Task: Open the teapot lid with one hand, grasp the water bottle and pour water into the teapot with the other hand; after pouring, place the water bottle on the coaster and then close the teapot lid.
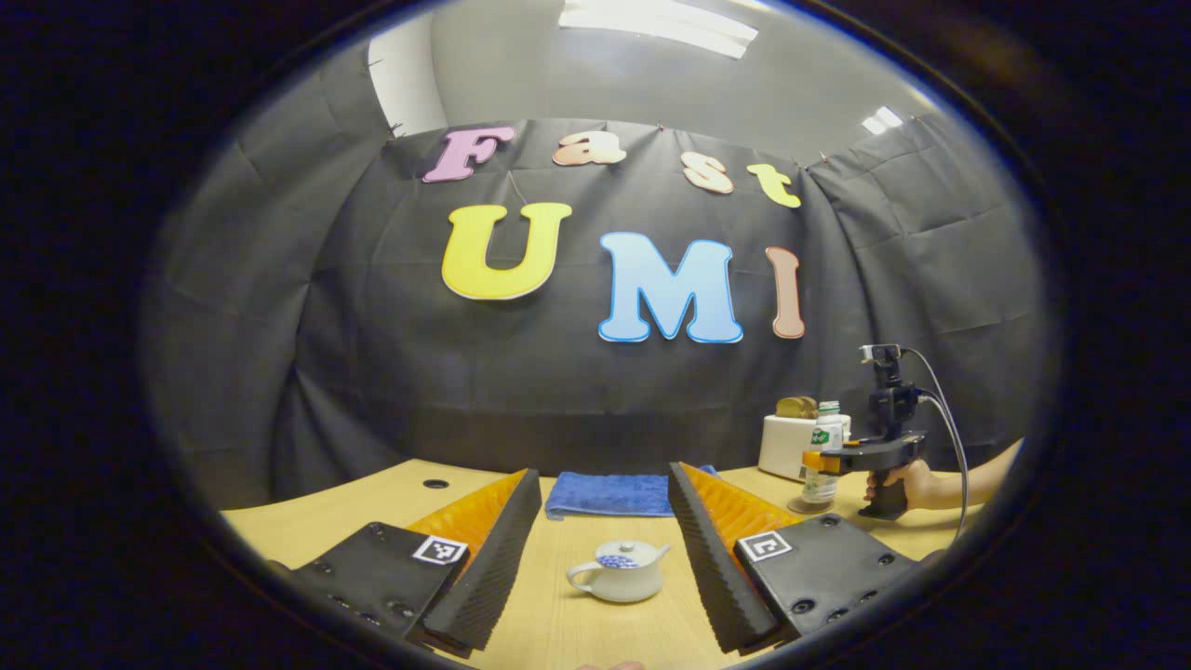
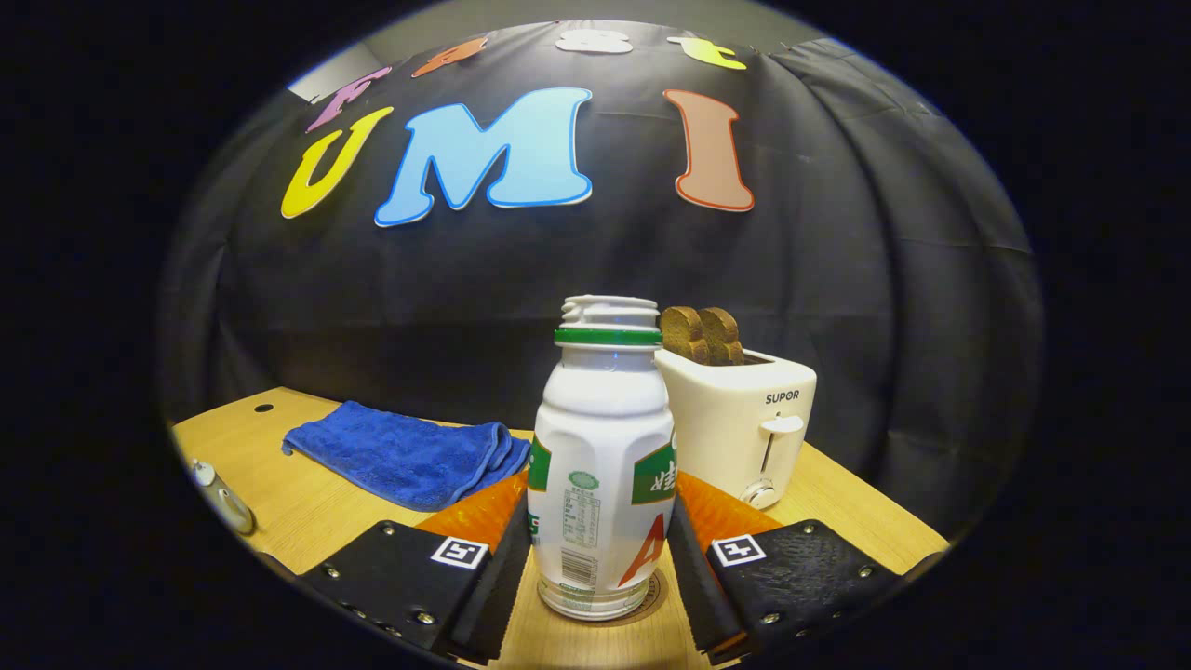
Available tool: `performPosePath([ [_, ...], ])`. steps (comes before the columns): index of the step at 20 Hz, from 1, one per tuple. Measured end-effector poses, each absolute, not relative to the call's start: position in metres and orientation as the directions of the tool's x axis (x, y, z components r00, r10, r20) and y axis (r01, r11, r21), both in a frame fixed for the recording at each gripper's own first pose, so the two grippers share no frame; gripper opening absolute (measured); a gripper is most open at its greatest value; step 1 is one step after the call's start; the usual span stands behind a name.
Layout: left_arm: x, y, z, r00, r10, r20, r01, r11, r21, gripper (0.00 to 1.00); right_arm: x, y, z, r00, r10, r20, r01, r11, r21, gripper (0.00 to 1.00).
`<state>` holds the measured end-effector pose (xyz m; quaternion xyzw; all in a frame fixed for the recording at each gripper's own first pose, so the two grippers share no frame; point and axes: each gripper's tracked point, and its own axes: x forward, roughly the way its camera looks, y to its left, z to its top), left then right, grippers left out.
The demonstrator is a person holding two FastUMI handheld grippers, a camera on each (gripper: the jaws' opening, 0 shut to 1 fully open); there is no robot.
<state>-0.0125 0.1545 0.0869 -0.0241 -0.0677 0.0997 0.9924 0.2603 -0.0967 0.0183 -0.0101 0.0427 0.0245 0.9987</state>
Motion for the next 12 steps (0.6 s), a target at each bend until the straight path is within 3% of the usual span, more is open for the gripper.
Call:
performPosePath([
  [12, -0.001, 0.143, 0.077, 0.978, 0.176, 0.108, -0.169, 0.983, -0.071, 0.95, 0.27, -0.095, 0.014, 0.995, 0.053, -0.086, -0.056, 0.998, -0.041, 0.73],
])
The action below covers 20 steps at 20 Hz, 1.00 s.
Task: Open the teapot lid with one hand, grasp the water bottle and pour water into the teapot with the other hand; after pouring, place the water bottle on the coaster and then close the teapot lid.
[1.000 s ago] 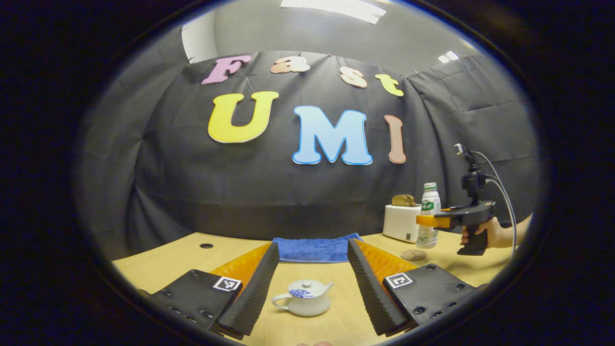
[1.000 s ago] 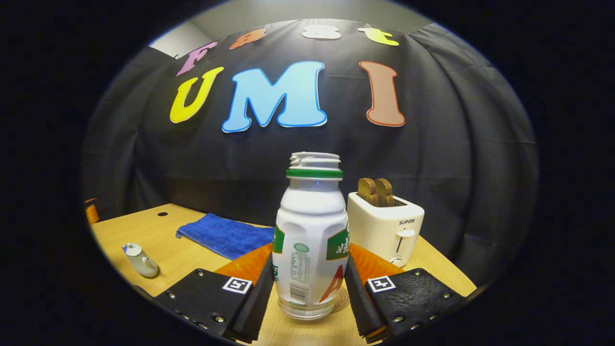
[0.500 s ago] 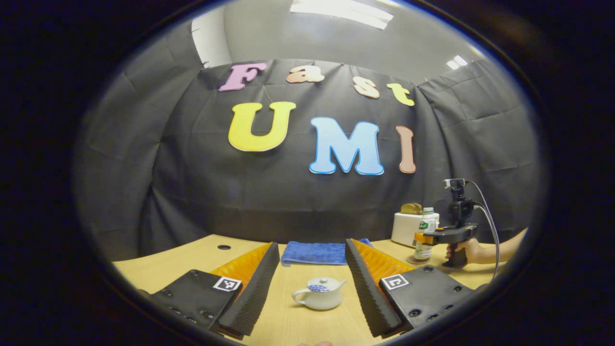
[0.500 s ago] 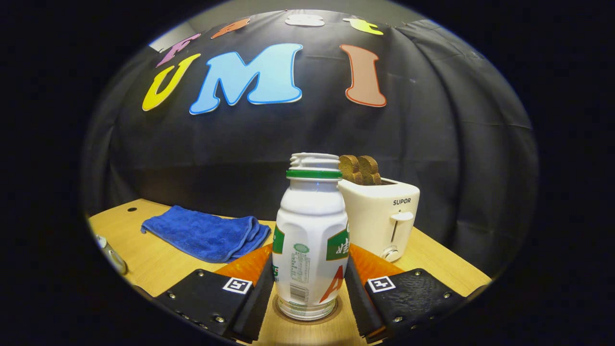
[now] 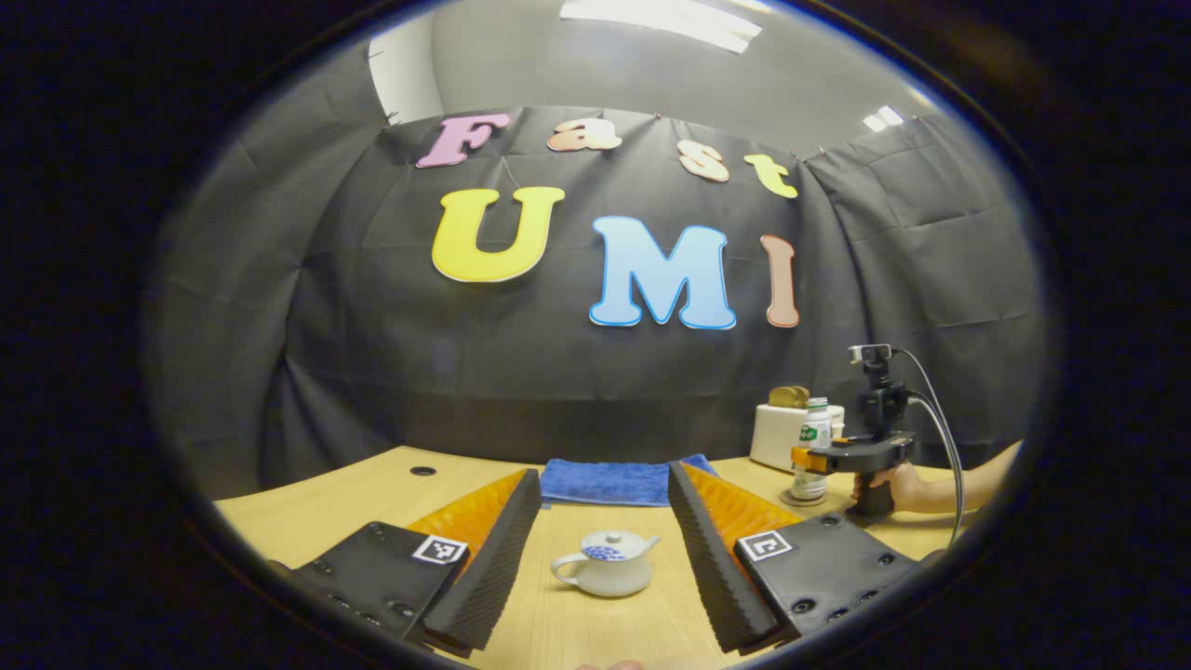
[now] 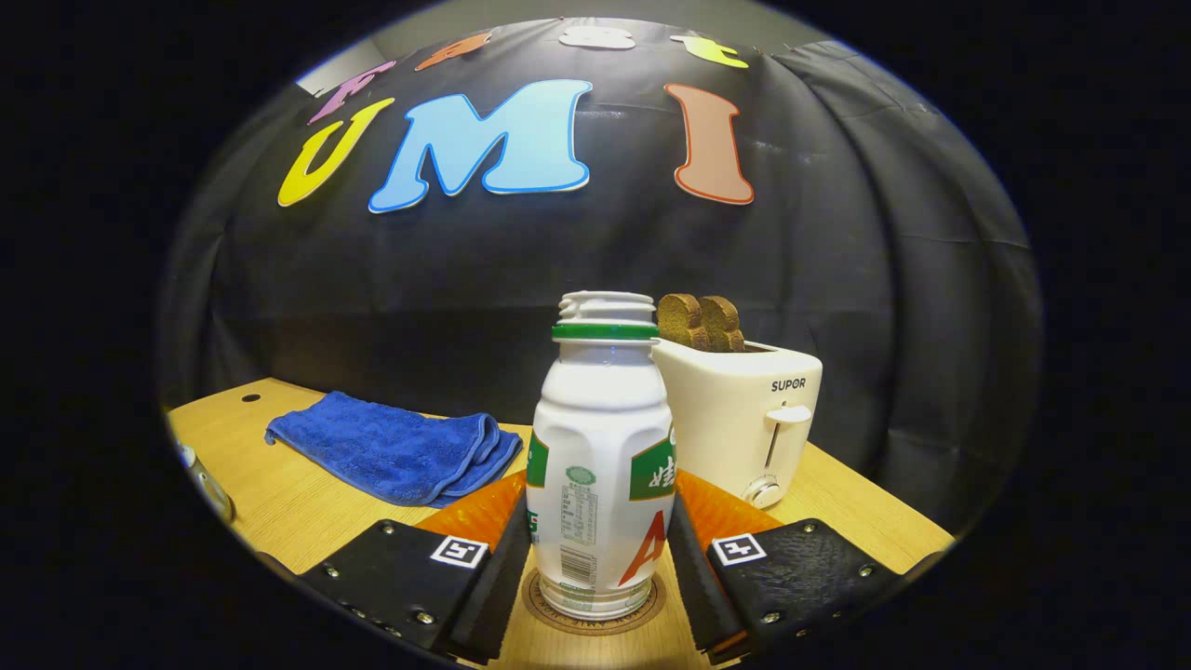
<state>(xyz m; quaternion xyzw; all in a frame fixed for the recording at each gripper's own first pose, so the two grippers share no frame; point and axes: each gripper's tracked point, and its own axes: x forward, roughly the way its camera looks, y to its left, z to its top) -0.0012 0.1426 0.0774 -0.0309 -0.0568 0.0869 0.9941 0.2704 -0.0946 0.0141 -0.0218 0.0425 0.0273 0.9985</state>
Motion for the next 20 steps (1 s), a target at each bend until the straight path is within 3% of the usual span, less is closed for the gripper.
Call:
performPosePath([
  [3, -0.002, 0.143, 0.078, 0.977, 0.182, 0.112, -0.176, 0.982, -0.067, 0.95, 0.267, -0.098, 0.015, 0.996, 0.045, -0.083, -0.049, 0.998, -0.049, 0.76],
  [5, -0.003, 0.142, 0.078, 0.977, 0.181, 0.112, -0.175, 0.983, -0.062, 0.95, 0.266, -0.103, 0.022, 0.997, 0.032, -0.07, -0.037, 0.997, -0.063, 0.88],
  [11, -0.012, 0.134, 0.085, 0.974, 0.184, 0.129, -0.176, 0.982, -0.068, 0.96, 0.233, -0.101, 0.063, 0.999, 0.051, -0.001, -0.051, 0.994, -0.098, 0.93],
  [15, -0.014, 0.119, 0.074, 0.975, 0.187, 0.122, -0.177, 0.98, -0.087, 0.96, 0.154, -0.1, 0.095, 0.999, 0.031, 0.042, -0.029, 0.998, -0.058, 0.95],
  [17, -0.005, 0.102, 0.06, 0.979, 0.178, 0.1, -0.164, 0.978, -0.13, 0.99, 0.102, -0.088, 0.079, 1.0, 0.011, -0.015, -0.011, 1.0, 0.008, 0.95],
  [20, 0.01, 0.071, 0.025, 0.986, 0.163, 0.042, -0.154, 0.974, -0.164, 0.99, 0.04, -0.041, 0.048, 0.998, 0.055, -0.015, -0.054, 0.996, 0.077, 0.97],
])
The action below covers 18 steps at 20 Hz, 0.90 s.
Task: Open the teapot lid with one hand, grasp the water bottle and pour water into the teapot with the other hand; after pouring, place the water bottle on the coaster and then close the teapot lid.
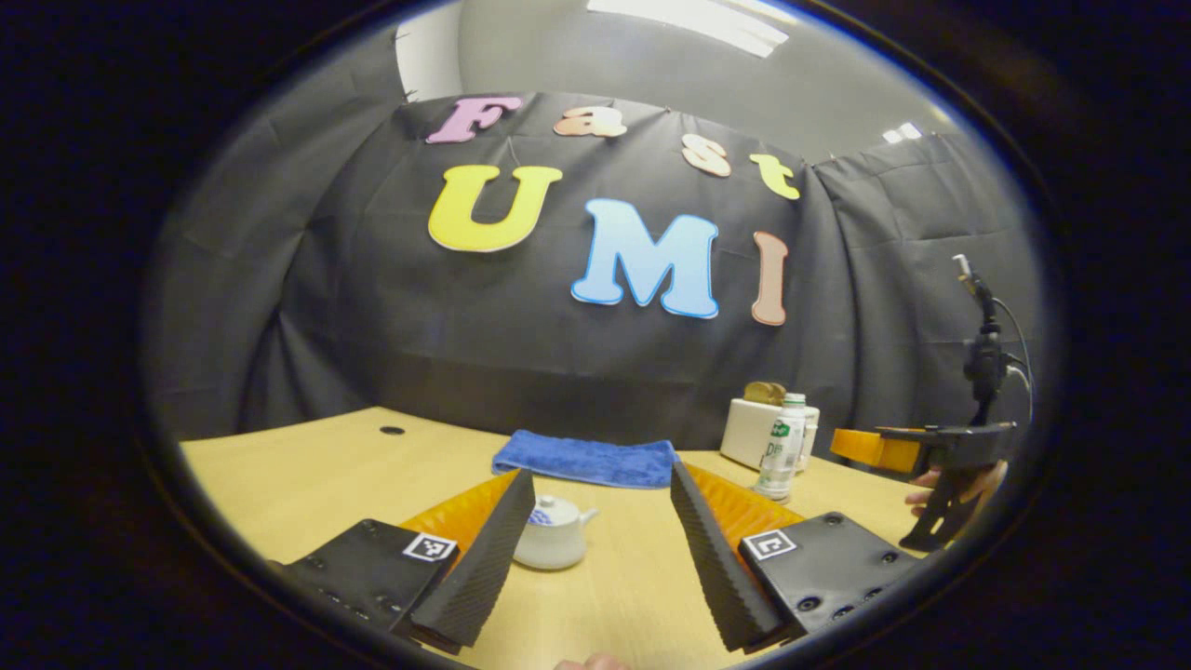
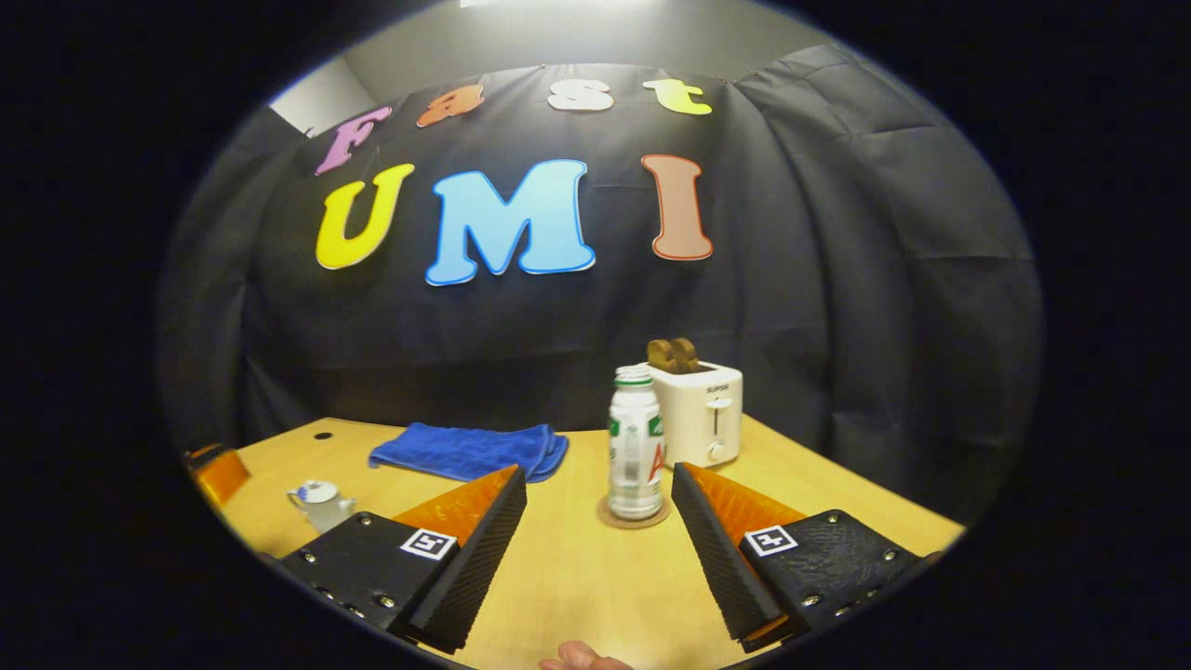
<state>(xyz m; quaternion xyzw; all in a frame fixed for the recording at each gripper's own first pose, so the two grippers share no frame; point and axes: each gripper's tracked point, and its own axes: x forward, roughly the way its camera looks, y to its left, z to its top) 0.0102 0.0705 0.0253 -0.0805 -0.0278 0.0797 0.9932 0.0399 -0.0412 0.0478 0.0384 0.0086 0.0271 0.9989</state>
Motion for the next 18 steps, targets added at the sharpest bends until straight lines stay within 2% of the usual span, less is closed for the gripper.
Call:
performPosePath([
  [3, 0.007, 0.047, -0.001, 0.986, 0.165, -0.011, -0.165, 0.971, -0.171, 0.99, 0.013, -0.012, 0.021, 0.998, 0.057, -0.011, -0.056, 0.996, 0.072, 0.97],
  [4, 0.008, 0.044, -0.001, 0.984, 0.181, 0.005, -0.178, 0.971, -0.16, 0.99, 0.011, -0.004, 0.011, 0.998, 0.064, -0.026, -0.063, 0.996, 0.059, 0.97],
  [6, 0.005, 0.043, 0.003, 0.976, 0.22, 0.004, -0.219, 0.972, -0.086, 0.98, 0.005, 0.008, -0.008, 0.994, 0.089, -0.066, -0.088, 0.996, 0.024, 0.97],
  [7, 0.006, 0.041, -0.002, 0.971, 0.236, -0.029, -0.237, 0.97, -0.047, 0.99, 0.002, 0.008, -0.004, 0.995, 0.088, -0.045, -0.088, 0.996, 0.008, 0.98],
  [9, 0.002, 0.04, 0.0, 0.962, 0.274, -0.018, -0.274, 0.962, 0.022, 0.99, -0.001, 0.003, 0.011, 0.998, 0.065, 0.018, -0.065, 0.998, -0.002, 0.97],
  [10, 0.001, 0.04, -0.001, 0.96, 0.28, -0.01, -0.279, 0.96, 0.01, 1.0, -0.001, 0.008, 0.001, 0.997, 0.081, 0.005, -0.081, 0.997, -0.004, 0.96],
  [18, 0.001, 0.024, -0.002, 0.976, 0.217, -0.013, -0.216, 0.976, 0.006, 1.0, -0.002, 0.006, 0.003, 0.998, 0.067, 0.009, -0.067, 0.998, -0.003, 0.95],
])
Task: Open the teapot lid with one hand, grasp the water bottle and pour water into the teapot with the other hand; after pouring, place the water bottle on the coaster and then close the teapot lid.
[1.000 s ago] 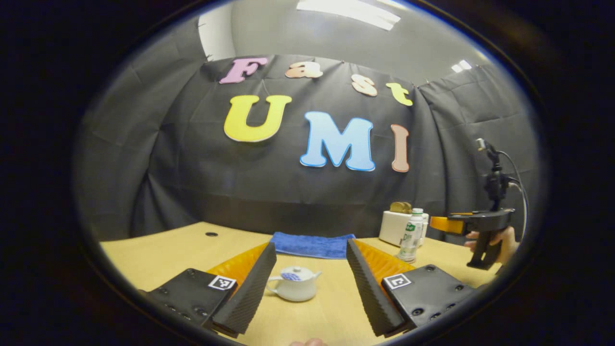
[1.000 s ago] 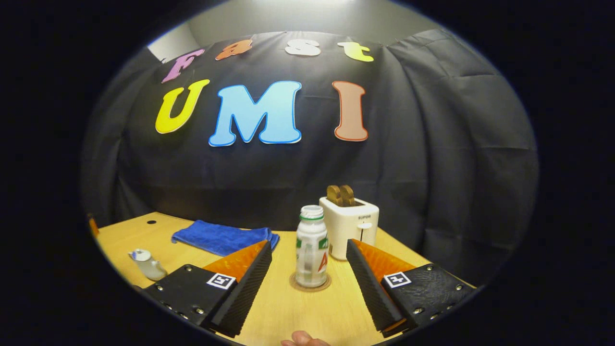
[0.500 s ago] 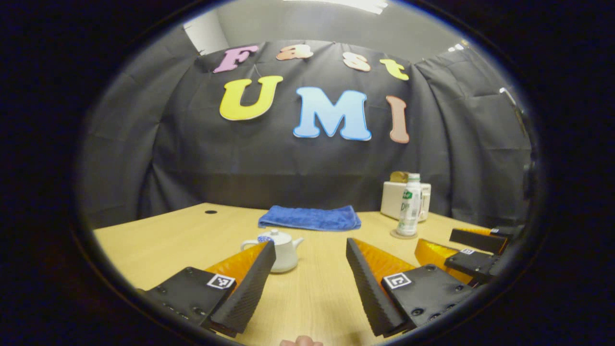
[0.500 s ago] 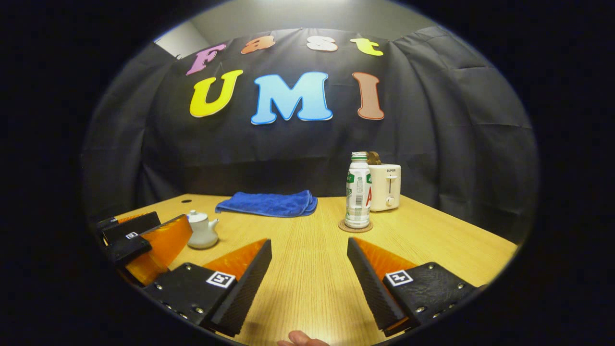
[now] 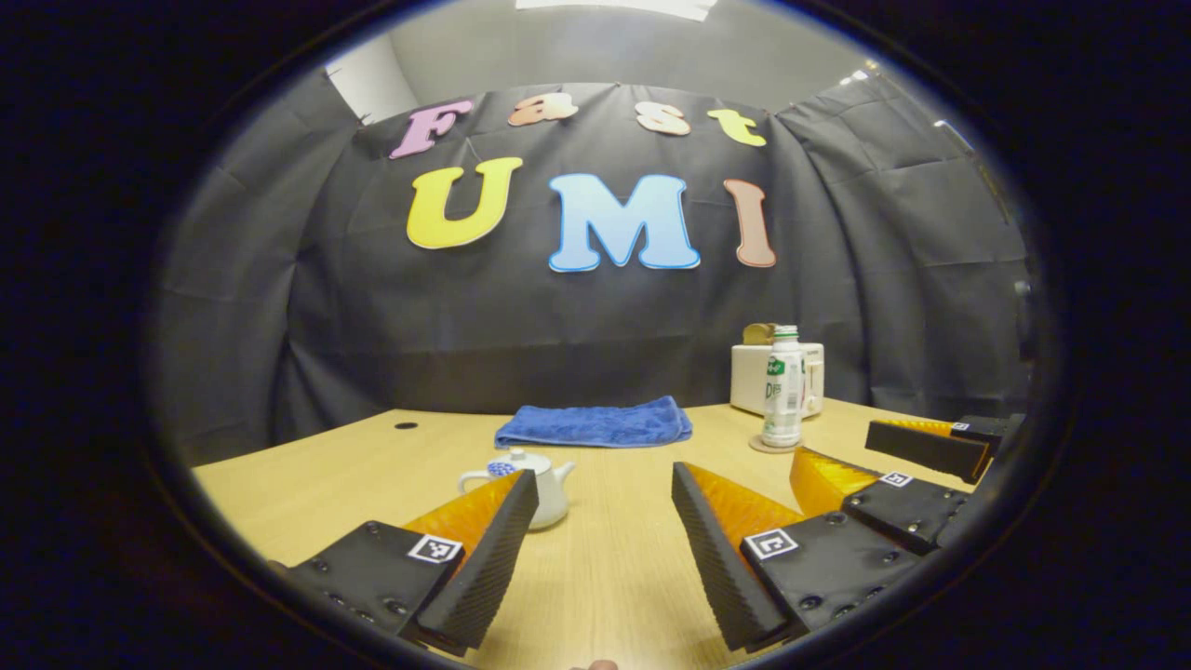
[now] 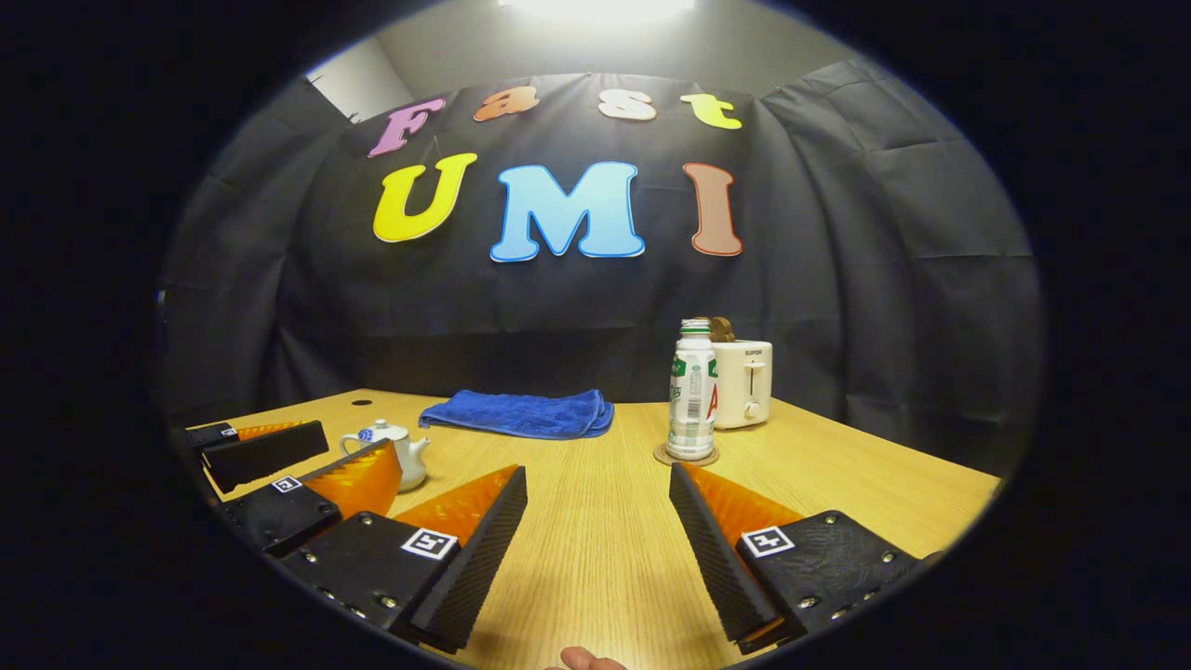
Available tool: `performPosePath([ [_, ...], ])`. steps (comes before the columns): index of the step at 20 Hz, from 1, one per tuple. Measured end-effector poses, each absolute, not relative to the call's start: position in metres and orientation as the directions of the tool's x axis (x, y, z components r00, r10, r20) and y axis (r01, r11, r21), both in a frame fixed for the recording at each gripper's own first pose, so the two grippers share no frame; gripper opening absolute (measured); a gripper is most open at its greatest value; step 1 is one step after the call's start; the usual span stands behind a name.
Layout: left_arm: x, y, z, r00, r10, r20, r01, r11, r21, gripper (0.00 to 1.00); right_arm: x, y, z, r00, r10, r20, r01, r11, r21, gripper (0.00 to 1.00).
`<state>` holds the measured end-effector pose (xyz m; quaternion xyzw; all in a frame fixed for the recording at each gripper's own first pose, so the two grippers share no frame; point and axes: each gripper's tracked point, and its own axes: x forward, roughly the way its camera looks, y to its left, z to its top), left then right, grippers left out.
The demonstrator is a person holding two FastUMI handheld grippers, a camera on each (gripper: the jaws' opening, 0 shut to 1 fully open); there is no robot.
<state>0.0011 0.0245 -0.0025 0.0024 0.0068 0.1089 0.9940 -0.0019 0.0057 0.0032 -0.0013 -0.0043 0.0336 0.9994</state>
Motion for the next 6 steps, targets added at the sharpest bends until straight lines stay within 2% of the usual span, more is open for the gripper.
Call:
performPosePath([
  [4, 0.006, 0.002, -0.002, 0.996, 0.09, -0.011, -0.09, 0.996, 0.002, 1.0, -0.003, 0.006, 0.002, 0.998, 0.068, 0.006, -0.068, 0.998, -0.002, 0.95],
  [6, 0.007, -0.006, -0.002, 1.0, 0.028, -0.008, -0.028, 1.0, 0.001, 1.0, -0.001, -0.003, 0.002, 1.0, 0.025, 0.005, -0.025, 1.0, 0.001, 0.95],
])
